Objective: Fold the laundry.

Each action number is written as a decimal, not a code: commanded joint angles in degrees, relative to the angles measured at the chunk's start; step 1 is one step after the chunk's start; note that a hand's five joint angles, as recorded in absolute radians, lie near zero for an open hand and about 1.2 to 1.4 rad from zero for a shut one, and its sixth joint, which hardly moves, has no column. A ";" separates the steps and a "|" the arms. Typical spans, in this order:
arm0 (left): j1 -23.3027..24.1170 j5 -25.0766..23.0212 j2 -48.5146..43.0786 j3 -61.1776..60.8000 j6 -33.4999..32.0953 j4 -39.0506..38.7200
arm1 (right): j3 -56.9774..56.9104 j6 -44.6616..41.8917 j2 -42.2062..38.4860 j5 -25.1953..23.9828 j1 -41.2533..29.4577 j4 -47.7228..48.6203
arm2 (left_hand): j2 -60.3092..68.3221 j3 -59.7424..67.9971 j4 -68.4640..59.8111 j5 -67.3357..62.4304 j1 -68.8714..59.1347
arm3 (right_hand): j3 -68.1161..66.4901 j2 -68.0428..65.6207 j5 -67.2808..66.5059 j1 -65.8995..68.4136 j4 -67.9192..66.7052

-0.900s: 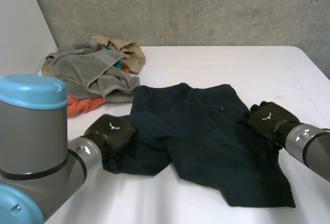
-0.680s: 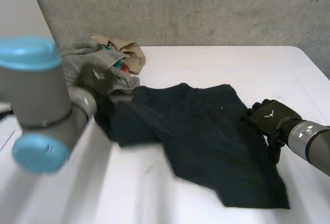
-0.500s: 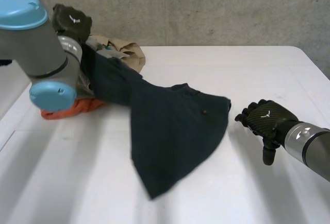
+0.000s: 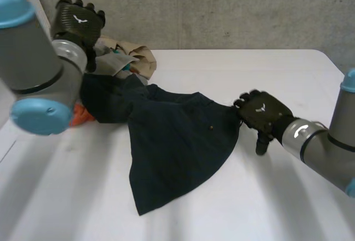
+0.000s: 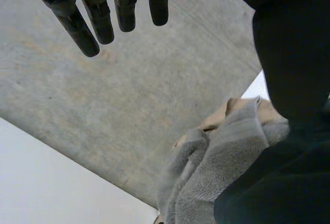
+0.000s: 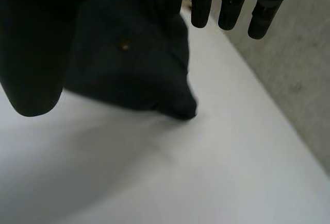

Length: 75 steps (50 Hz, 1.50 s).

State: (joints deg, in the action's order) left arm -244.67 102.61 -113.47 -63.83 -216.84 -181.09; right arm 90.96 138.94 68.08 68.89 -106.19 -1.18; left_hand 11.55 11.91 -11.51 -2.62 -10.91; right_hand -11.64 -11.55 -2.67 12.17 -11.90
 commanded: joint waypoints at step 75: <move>15.46 -5.48 -2.73 -24.76 9.15 2.76 | -12.03 6.43 -1.63 5.73 3.10 -18.25 | 68.45 68.09 -68.49 -67.38 -69.09 | -33.29 -33.38 -32.26 32.76 -33.03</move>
State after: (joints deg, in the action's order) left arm -226.81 100.56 -120.45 -88.07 -209.46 -181.52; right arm 77.20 145.58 64.94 76.01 -103.74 -16.78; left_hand 68.33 67.35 -68.25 -56.69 -66.01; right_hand -61.69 -60.59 -51.94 59.92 -62.03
